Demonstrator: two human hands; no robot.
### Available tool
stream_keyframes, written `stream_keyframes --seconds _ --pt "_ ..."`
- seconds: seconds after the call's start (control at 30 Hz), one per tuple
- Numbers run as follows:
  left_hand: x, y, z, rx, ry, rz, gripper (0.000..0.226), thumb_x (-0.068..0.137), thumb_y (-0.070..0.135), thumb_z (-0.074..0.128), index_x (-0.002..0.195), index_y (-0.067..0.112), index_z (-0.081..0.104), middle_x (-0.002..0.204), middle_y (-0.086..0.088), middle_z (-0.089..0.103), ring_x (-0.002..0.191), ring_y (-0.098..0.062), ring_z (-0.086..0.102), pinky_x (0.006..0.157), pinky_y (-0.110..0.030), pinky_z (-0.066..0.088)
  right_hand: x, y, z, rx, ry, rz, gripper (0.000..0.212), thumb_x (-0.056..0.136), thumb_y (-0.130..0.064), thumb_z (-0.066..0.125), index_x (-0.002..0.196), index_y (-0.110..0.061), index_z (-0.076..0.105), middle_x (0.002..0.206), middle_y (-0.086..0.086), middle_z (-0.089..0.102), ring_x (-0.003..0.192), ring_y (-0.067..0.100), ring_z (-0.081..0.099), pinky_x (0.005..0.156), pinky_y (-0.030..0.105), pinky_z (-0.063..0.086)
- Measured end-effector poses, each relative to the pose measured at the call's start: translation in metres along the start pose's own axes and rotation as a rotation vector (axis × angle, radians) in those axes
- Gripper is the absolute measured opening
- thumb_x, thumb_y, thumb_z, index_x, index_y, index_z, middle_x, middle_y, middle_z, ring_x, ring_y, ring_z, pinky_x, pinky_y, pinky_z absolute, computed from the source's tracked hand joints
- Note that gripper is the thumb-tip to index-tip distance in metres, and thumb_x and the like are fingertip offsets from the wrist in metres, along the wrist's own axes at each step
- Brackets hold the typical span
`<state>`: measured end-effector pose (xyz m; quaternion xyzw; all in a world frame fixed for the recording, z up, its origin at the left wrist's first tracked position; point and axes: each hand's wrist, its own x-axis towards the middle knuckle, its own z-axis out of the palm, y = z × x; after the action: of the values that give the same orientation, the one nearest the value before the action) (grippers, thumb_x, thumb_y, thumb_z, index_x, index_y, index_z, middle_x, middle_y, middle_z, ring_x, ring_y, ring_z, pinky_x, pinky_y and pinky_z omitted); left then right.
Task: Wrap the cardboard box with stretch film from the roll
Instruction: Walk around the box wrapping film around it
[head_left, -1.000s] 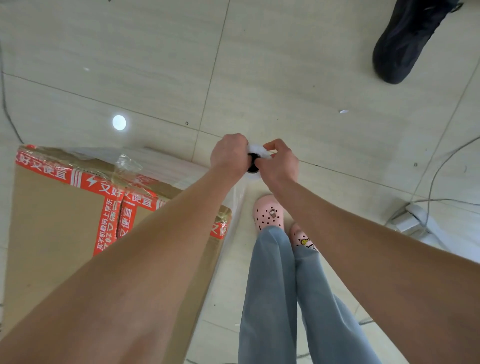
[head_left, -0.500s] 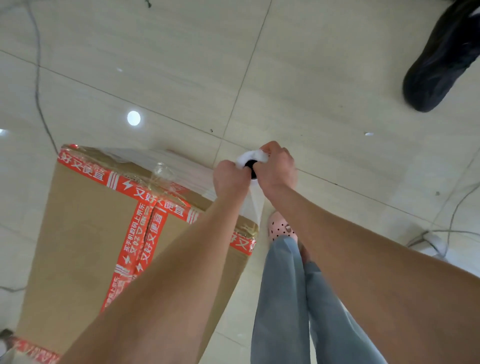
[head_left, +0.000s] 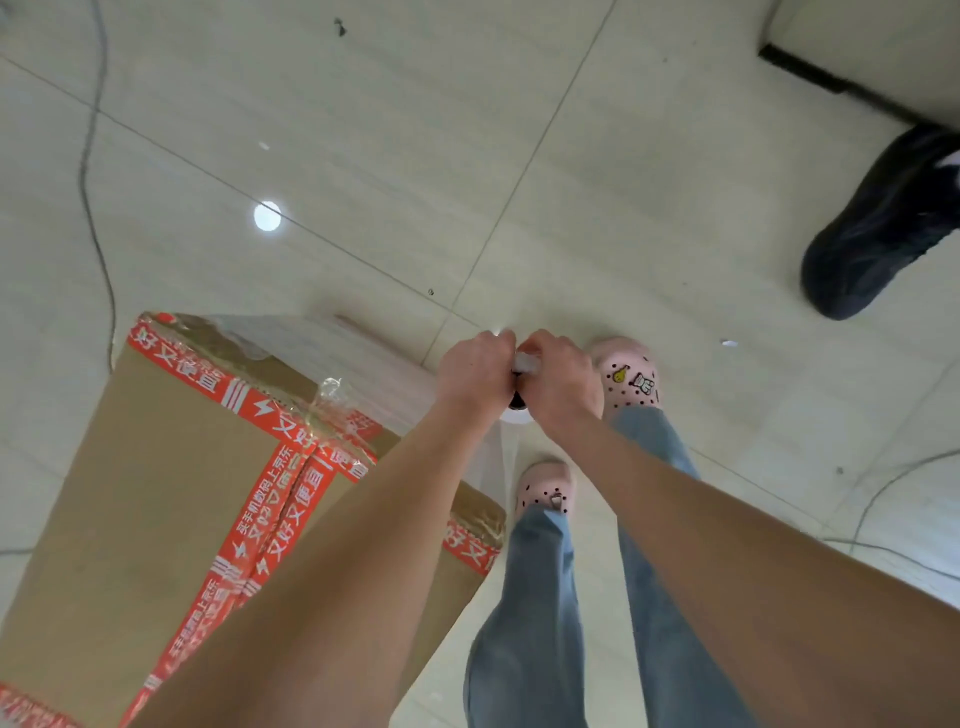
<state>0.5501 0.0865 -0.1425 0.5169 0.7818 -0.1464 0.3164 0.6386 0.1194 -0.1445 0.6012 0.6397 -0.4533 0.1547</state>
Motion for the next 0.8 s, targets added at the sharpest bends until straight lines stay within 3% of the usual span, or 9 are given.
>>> stream_keyframes --seconds 0.13,0.3,0.4,0.57,0.8 --pt "0.007 -0.012 -0.006 -0.222 0.023 -0.211 0.006 0.087 0.016 0.048 0.082 0.012 0.046 0.083 -0.006 0.057 0.076 -0.029 0.053 0.058 -0.031 0.034 0.012 -0.018 -0.004 -0.019 -0.027 -0.023 0.032 0.086 -0.013 0.056 0.116 -0.022 0.054 0.118 0.003 0.051 0.096 0.026 0.057 0.063 0.030 0.037" --pt "0.007 -0.021 0.000 -0.458 0.009 -0.534 0.025 0.085 0.032 0.055 0.091 0.008 0.058 0.081 -0.005 0.057 0.079 -0.026 0.056 0.059 -0.030 0.035 0.026 -0.034 -0.006 0.012 -0.067 0.041 0.034 0.085 -0.011 0.058 0.113 -0.028 0.051 0.120 0.001 0.048 0.094 0.026 0.059 0.062 0.029 0.037" --pt "0.014 -0.022 -0.007 -0.403 -0.058 -0.506 0.029 0.085 0.037 0.055 0.096 0.010 0.056 0.083 -0.003 0.058 0.076 -0.023 0.056 0.058 -0.030 0.037 0.035 -0.040 -0.012 -0.028 -0.106 0.005 0.032 0.084 -0.010 0.058 0.110 -0.029 0.052 0.118 0.000 0.049 0.090 0.026 0.061 0.061 0.029 0.039" --pt "0.030 -0.016 -0.025 -0.197 -0.038 -0.208 0.031 0.087 0.018 0.056 0.116 0.014 0.047 0.107 -0.004 0.052 0.090 -0.028 0.059 0.058 -0.032 0.034 0.044 -0.048 -0.020 -0.100 -0.170 -0.072 0.025 0.087 -0.016 0.058 0.110 -0.026 0.055 0.113 0.002 0.051 0.090 0.026 0.059 0.063 0.031 0.040" --pt "0.047 -0.036 -0.035 -0.309 -0.035 -0.367 0.013 0.087 0.016 0.051 0.100 0.012 0.052 0.093 -0.005 0.053 0.083 -0.026 0.055 0.062 -0.033 0.038 0.060 -0.067 -0.023 -0.192 -0.216 -0.223 0.024 0.089 -0.018 0.052 0.110 -0.027 0.058 0.113 -0.002 0.054 0.092 0.024 0.058 0.067 0.030 0.037"
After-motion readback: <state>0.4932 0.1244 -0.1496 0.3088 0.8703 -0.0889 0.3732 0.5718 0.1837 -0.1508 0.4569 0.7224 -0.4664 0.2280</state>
